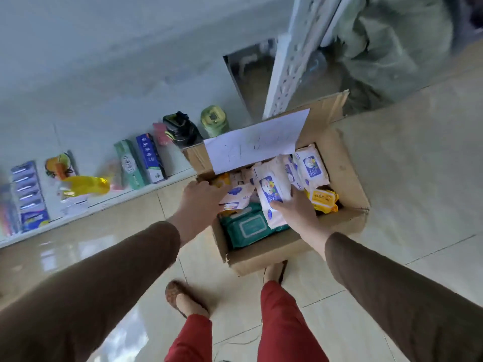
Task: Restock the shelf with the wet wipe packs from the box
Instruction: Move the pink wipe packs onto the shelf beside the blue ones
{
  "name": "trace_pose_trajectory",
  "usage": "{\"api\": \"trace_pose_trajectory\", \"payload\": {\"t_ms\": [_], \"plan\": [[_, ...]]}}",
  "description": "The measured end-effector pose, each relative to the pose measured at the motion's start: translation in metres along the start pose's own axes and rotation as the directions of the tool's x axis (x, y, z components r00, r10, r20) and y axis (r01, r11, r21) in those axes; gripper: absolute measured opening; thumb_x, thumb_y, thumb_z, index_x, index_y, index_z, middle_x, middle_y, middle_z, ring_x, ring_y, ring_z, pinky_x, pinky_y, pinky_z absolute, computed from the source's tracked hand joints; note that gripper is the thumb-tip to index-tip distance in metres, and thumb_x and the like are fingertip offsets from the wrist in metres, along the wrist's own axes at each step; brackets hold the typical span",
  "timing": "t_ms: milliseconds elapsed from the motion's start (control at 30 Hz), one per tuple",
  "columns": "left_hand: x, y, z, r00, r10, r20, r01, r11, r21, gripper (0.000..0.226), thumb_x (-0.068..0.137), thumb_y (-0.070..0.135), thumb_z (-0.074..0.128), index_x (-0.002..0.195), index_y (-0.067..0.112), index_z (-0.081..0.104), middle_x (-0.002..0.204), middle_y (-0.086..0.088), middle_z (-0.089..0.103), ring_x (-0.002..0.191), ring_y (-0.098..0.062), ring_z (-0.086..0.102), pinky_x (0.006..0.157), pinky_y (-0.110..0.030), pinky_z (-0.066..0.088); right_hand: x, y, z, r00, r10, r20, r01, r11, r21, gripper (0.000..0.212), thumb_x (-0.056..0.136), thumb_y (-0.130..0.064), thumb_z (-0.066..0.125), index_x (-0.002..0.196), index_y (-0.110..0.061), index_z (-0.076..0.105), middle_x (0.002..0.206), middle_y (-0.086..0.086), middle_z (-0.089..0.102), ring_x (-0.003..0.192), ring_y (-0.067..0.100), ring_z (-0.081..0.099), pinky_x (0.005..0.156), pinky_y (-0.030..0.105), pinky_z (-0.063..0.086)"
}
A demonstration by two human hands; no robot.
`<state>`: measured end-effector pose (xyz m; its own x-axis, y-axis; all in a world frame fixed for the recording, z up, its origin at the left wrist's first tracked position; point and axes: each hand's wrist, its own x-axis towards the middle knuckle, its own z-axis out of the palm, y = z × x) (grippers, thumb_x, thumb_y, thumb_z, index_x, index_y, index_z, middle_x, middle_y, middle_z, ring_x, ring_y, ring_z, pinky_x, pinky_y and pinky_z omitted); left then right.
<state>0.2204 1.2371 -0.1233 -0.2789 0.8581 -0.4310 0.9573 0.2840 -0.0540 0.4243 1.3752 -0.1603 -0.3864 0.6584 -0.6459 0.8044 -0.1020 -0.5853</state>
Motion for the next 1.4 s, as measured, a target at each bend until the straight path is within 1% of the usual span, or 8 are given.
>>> {"api": "trace_pose_trajectory", "payload": {"t_ms": [267,467,600,800,900,1067,1233,1400], "plan": [[-0.218,-0.161,-0.117,0.946,-0.287,-0.148,0.213,0.899,-0.383,0.053,0.086,0.06,0.057,0.133,0.042,0.042,0.096,-0.005,0.068,0.087,-0.031,0.066,0.066,-0.034,0.047,-0.176,-0.196,0.034,0.919,-0.369,0.139,0.381,0.922,-0.071,0.04,0.09,-0.022,0.065,0.126,-0.022,0.048,0.113,0.0,0.065,0.095,0.022,0.064,0.078,0.04,0.053],[-0.34,-0.282,-0.179,0.884,-0.431,-0.181,0.271,0.788,-0.553,0.05,0.084,0.039,0.063,0.127,0.046,0.039,0.084,0.003,0.06,0.074,-0.027,0.058,0.059,-0.032,0.039,-0.268,-0.332,0.069,0.82,-0.562,0.107,0.553,0.827,0.099,0.027,0.076,-0.03,0.076,0.097,-0.031,0.06,0.09,-0.012,0.074,0.074,0.003,0.067,0.057,0.016,0.046],[-0.376,-0.356,-0.203,0.843,-0.503,-0.189,0.277,0.708,-0.649,0.055,0.082,0.027,0.068,0.129,0.042,0.045,0.098,0.009,0.062,0.089,-0.023,0.059,0.073,-0.037,0.049,-0.281,-0.413,0.096,0.791,-0.605,0.084,0.559,0.773,0.3,0.027,0.077,-0.013,0.082,0.099,-0.022,0.07,0.094,-0.003,0.078,0.079,0.014,0.073,0.062,0.025,0.054],[-0.353,-0.472,-0.215,0.797,-0.571,-0.197,0.317,0.673,-0.668,0.036,0.08,0.022,0.069,0.114,0.032,0.063,0.095,0.003,0.067,0.087,-0.024,0.061,0.073,-0.036,0.051,-0.243,-0.517,0.142,0.801,-0.595,0.059,0.524,0.746,0.41,0.032,0.082,-0.014,0.08,0.111,-0.007,0.071,0.078,0.01,0.076,0.069,0.015,0.072,0.06,0.011,0.05],[-0.32,-0.537,-0.224,0.785,-0.589,-0.191,0.367,0.691,-0.623,0.021,0.081,0.023,0.068,0.101,0.026,0.061,0.09,0.0,0.065,0.085,-0.028,0.06,0.069,-0.035,0.047,-0.206,-0.565,0.163,0.805,-0.59,0.062,0.494,0.725,0.479,0.008,0.084,-0.006,0.075,0.087,-0.012,0.072,0.062,-0.01,0.072,0.057,0.005,0.068,0.048,0.012,0.046],[-0.251,-0.642,-0.249,0.765,-0.613,-0.199,0.402,0.695,-0.595,0.024,0.084,0.022,0.069,0.106,0.018,0.061,0.094,-0.005,0.064,0.084,-0.03,0.059,0.069,-0.036,0.048,-0.142,-0.637,0.188,0.808,-0.576,0.123,0.457,0.746,0.485,0.05,0.086,-0.004,0.073,0.044,-0.031,0.067,0.078,-0.014,0.07,0.062,-0.01,0.066,0.051,0.011,0.047],[-0.199,-0.734,-0.268,0.758,-0.628,-0.175,0.452,0.7,-0.553,0.019,0.086,0.019,0.066,0.104,0.015,0.061,0.098,-0.011,0.065,0.085,-0.032,0.06,0.069,-0.034,0.045,-0.095,-0.705,0.225,0.76,-0.609,0.228,0.476,0.76,0.443,0.012,0.085,-0.002,0.074,0.089,-0.013,0.075,0.084,-0.014,0.077,0.077,0.006,0.074,0.063,0.017,0.053],[-0.17,-0.808,-0.277,0.819,-0.549,-0.167,0.422,0.774,-0.473,0.031,0.09,0.021,0.067,0.118,0.012,0.058,0.118,-0.013,0.064,0.106,-0.034,0.058,0.079,-0.035,0.04,-0.067,-0.768,0.28,0.743,-0.603,0.29,0.461,0.775,0.433,0.021,0.086,0.0,0.072,0.108,0.001,0.07,0.093,0.006,0.075,0.076,0.016,0.072,0.073,0.029,0.052]]}}
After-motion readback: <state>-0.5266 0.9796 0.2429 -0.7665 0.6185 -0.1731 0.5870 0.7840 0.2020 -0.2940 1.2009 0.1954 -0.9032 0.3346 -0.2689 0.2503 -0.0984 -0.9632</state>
